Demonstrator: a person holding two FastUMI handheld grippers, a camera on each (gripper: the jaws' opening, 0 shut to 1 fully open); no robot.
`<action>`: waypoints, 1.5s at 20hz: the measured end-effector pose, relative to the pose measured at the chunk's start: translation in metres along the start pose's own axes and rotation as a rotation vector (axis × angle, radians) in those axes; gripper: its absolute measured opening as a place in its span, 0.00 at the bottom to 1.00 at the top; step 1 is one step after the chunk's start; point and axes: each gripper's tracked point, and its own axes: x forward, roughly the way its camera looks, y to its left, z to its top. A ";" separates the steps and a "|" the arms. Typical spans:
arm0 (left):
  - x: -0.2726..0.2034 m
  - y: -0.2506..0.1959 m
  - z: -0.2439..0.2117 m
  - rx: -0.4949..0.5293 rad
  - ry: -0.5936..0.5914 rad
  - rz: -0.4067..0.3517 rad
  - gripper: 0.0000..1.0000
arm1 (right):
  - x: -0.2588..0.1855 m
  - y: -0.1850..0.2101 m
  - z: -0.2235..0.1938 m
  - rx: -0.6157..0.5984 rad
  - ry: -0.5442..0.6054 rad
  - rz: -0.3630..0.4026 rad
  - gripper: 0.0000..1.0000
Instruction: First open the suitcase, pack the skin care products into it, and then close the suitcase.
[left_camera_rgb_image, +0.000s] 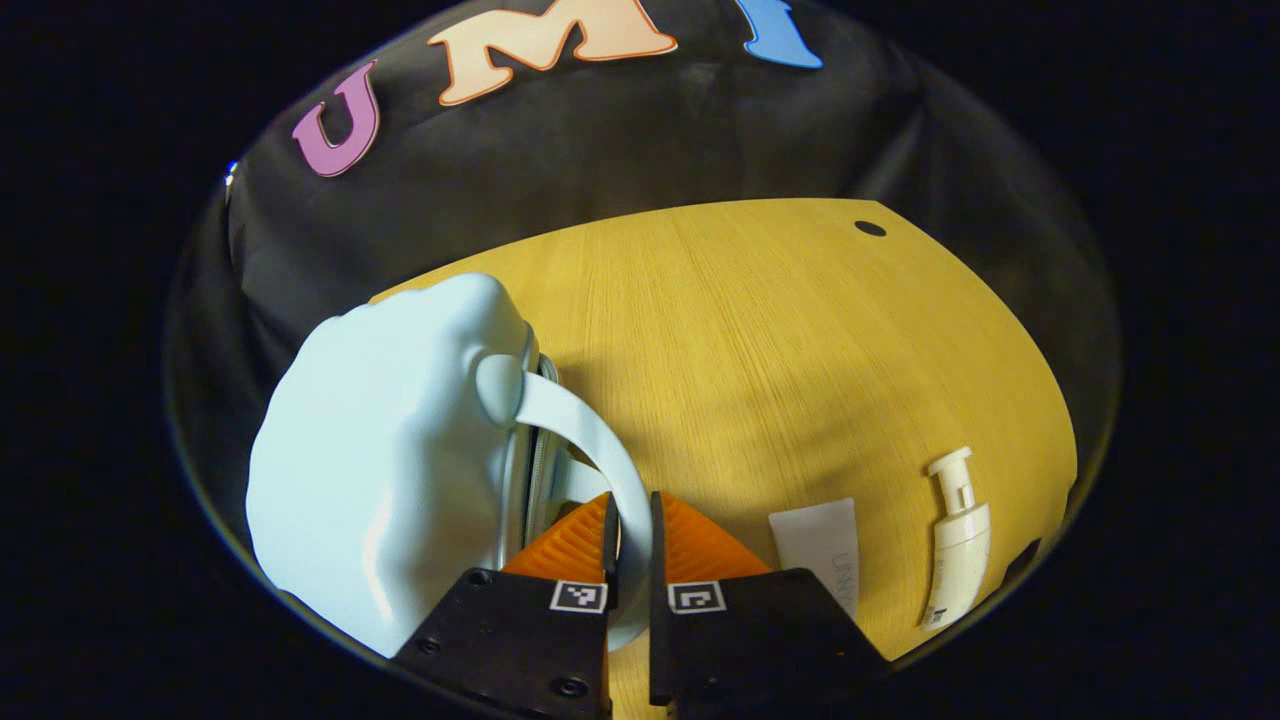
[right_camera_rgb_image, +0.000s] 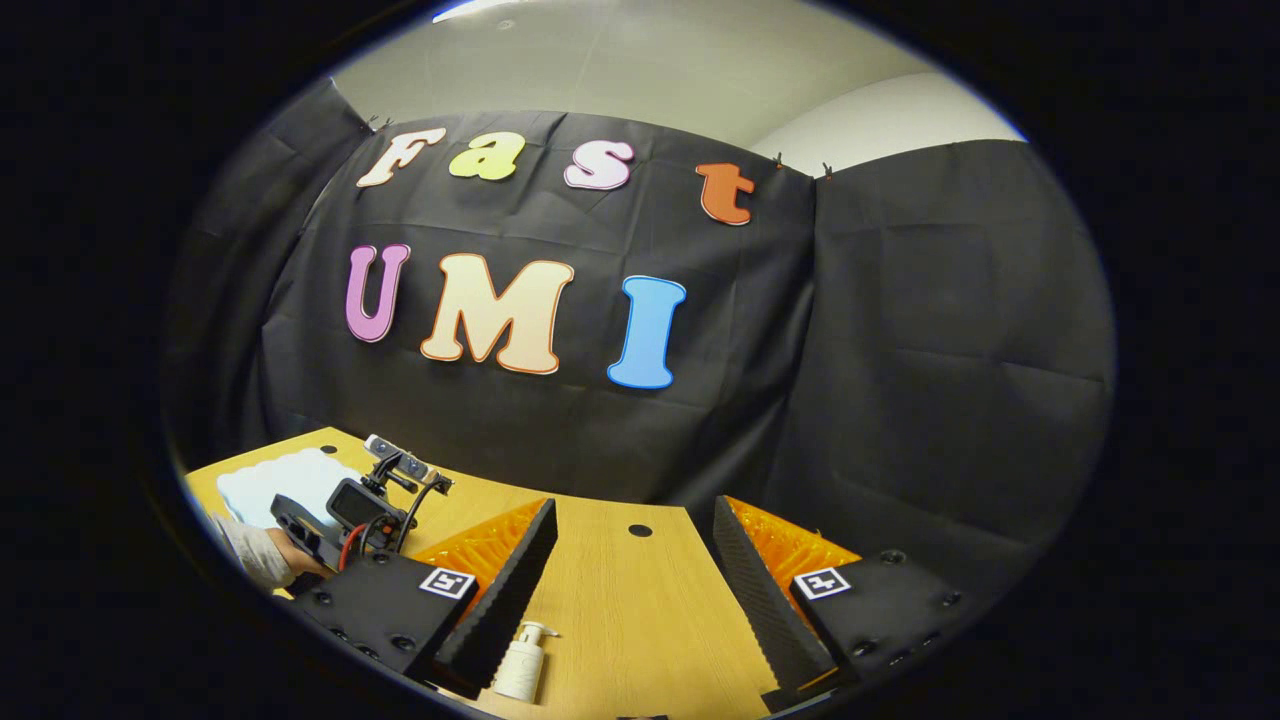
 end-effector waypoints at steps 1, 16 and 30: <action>-0.002 -0.002 0.002 0.006 -0.002 -0.013 0.04 | 0.000 -0.002 -0.001 0.003 -0.001 -0.001 1.00; -0.133 0.081 0.102 -0.150 -0.194 -0.083 0.00 | 0.008 0.042 0.010 0.052 -0.070 0.122 1.00; -0.205 0.375 0.113 -0.271 -0.401 0.291 0.00 | 0.020 0.132 0.021 0.068 -0.085 0.190 1.00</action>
